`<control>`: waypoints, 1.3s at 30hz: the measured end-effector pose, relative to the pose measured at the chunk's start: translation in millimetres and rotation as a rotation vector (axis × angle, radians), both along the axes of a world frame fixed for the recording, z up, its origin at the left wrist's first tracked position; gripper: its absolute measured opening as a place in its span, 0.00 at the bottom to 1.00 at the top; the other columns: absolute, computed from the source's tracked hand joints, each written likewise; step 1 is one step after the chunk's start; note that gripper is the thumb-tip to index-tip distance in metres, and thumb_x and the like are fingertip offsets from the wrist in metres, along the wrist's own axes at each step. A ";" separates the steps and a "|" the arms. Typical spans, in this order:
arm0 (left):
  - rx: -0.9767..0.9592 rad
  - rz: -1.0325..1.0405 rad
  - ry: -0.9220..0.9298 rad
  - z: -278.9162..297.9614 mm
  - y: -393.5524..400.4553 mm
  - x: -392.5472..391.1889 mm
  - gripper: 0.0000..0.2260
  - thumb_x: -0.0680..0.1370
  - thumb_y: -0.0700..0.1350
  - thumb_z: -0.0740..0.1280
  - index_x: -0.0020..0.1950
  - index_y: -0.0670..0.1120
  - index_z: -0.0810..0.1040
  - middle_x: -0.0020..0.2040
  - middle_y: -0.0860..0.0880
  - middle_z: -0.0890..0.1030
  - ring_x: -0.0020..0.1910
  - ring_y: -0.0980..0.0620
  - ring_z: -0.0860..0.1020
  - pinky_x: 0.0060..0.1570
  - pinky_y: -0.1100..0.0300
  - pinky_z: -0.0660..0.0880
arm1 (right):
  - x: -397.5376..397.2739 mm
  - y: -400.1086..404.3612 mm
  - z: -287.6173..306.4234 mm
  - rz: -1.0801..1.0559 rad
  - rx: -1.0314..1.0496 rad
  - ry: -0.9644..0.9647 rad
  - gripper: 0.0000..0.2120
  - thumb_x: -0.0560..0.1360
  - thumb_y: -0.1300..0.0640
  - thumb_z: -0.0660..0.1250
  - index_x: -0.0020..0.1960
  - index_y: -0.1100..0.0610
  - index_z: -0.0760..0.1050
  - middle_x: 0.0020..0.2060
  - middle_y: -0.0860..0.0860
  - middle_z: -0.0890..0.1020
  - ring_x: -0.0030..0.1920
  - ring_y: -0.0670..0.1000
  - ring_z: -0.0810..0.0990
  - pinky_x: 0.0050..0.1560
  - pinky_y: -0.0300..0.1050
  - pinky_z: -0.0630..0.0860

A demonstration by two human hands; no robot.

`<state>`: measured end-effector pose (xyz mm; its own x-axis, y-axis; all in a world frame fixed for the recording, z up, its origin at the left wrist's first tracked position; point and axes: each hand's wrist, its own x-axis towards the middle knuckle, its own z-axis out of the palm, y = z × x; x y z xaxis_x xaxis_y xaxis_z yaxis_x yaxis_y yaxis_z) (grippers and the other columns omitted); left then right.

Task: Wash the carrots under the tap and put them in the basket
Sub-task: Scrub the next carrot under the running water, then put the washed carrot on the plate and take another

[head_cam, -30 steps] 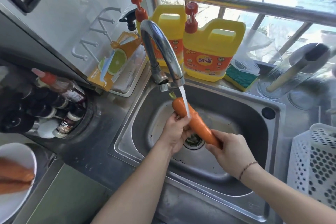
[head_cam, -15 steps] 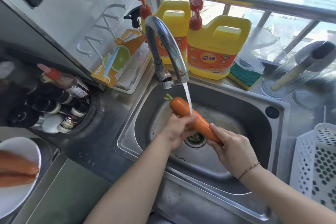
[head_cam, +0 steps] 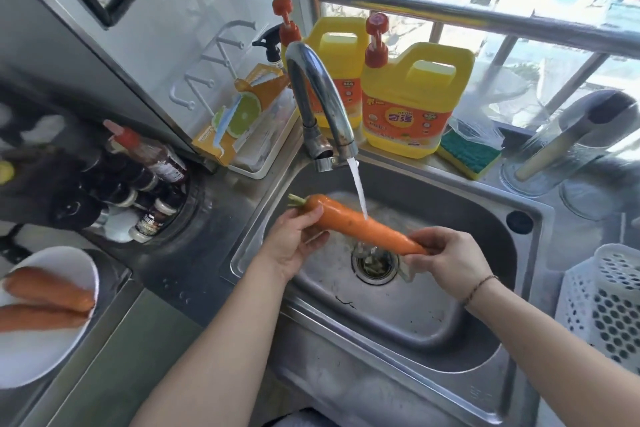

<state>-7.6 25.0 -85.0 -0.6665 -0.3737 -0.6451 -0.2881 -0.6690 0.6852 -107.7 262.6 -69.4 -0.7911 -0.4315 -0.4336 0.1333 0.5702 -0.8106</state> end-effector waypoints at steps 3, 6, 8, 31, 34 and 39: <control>-0.156 -0.002 -0.037 1.8 4.5 14.8 0.10 0.75 0.41 0.72 0.56 0.49 0.79 0.53 0.47 0.82 0.51 0.48 0.80 0.49 0.54 0.78 | -0.4 0.6 -0.5 0.352 0.225 -0.039 0.08 0.69 0.61 0.77 0.44 0.50 0.82 0.31 0.49 0.85 0.30 0.44 0.79 0.37 0.41 0.77; -0.269 0.078 -0.102 8.9 15.2 28.1 0.05 0.78 0.45 0.71 0.53 0.48 0.81 0.51 0.47 0.83 0.48 0.49 0.81 0.45 0.56 0.78 | 8.0 3.7 3.1 0.632 0.239 -0.202 0.08 0.76 0.63 0.67 0.42 0.53 0.81 0.32 0.52 0.84 0.29 0.46 0.77 0.39 0.45 0.78; -0.272 0.148 -0.175 14.1 20.7 36.6 0.09 0.79 0.49 0.69 0.55 0.47 0.81 0.48 0.47 0.83 0.46 0.50 0.81 0.44 0.56 0.79 | 11.7 7.9 2.3 0.603 0.159 -0.295 0.10 0.80 0.65 0.62 0.45 0.57 0.80 0.34 0.51 0.82 0.31 0.50 0.78 0.39 0.49 0.79; -0.559 0.558 -0.318 57.4 -84.3 215.3 0.13 0.79 0.48 0.69 0.34 0.50 0.80 0.31 0.53 0.80 0.36 0.49 0.78 0.44 0.48 0.80 | 136.5 -143.9 53.6 1.003 0.225 0.546 0.03 0.72 0.50 0.74 0.44 0.44 0.81 0.34 0.45 0.79 0.38 0.51 0.78 0.39 0.46 0.70; -0.583 0.700 -0.374 72.1 -138.4 287.1 0.13 0.81 0.50 0.67 0.37 0.51 0.79 0.36 0.50 0.81 0.38 0.47 0.80 0.46 0.48 0.82 | 199.0 -211.4 52.4 1.113 0.170 0.556 0.04 0.76 0.46 0.68 0.47 0.45 0.80 0.36 0.45 0.76 0.39 0.50 0.75 0.41 0.47 0.72; -0.362 0.822 -0.361 66.0 -222.9 382.5 0.09 0.82 0.49 0.64 0.46 0.48 0.80 0.47 0.48 0.83 0.44 0.49 0.81 0.50 0.53 0.80 | 294.2 -317.7 38.8 1.128 0.111 0.506 0.07 0.76 0.46 0.67 0.47 0.49 0.79 0.40 0.46 0.80 0.44 0.54 0.79 0.40 0.46 0.71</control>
<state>374.9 -197.9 -19.0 0.1074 -0.8511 -0.5138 -0.0579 -0.5213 0.8514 186.5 -55.1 -30.6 -0.0907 -0.9598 -0.2656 -0.7897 0.2318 -0.5681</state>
